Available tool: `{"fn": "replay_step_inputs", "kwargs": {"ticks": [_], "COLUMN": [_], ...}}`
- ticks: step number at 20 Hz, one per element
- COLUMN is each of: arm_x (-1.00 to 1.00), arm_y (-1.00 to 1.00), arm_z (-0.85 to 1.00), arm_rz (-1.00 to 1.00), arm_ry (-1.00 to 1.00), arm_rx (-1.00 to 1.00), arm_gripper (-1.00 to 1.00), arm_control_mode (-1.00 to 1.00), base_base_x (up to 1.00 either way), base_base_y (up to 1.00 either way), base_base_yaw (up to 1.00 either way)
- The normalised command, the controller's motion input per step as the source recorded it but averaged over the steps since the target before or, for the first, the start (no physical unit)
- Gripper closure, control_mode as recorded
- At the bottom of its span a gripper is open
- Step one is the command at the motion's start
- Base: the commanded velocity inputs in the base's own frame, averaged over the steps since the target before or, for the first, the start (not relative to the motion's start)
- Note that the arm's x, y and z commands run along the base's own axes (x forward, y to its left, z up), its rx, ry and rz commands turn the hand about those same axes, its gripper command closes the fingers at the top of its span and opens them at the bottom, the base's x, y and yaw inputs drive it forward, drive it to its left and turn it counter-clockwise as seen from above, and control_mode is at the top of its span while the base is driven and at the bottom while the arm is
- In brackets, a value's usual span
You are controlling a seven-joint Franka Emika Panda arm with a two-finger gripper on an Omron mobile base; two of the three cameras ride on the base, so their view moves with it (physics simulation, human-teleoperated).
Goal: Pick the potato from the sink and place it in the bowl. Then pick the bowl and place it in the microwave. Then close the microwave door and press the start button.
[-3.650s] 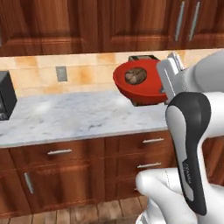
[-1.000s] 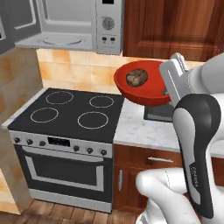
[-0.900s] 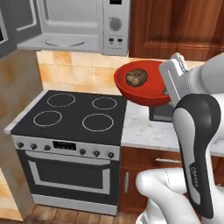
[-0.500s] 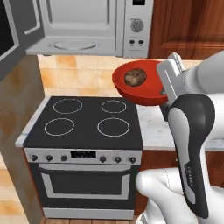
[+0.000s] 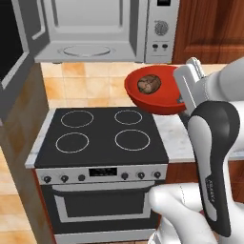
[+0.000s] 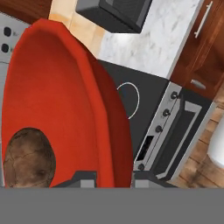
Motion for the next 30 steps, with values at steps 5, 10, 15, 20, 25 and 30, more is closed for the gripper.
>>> {"fn": "replay_step_inputs", "kwargs": {"ticks": [5,10,15,20,25,30], "arm_x": [0.00,0.00,0.00,0.00,0.00,0.00], "arm_y": [0.00,0.00,0.00,0.00,0.00,0.00], "arm_z": [0.00,0.00,0.00,0.00,0.00,0.00], "arm_rz": [0.00,0.00,0.00,0.00,0.00,0.00], "arm_ry": [0.00,0.00,0.00,0.00,0.00,0.00], "arm_rx": [0.00,0.00,0.00,0.00,0.00,0.00], "arm_gripper": [1.00,1.00,1.00,1.00,1.00,1.00], "arm_control_mode": [1.00,1.00,1.00,1.00,1.00,1.00], "base_base_x": [0.16,0.19,0.19,0.16,0.09,0.17], "base_base_y": [0.59,0.45,0.41,0.21,0.01,0.00], "base_base_yaw": [-0.19,-0.22,-0.22,-0.18,-0.12,-0.03]}}
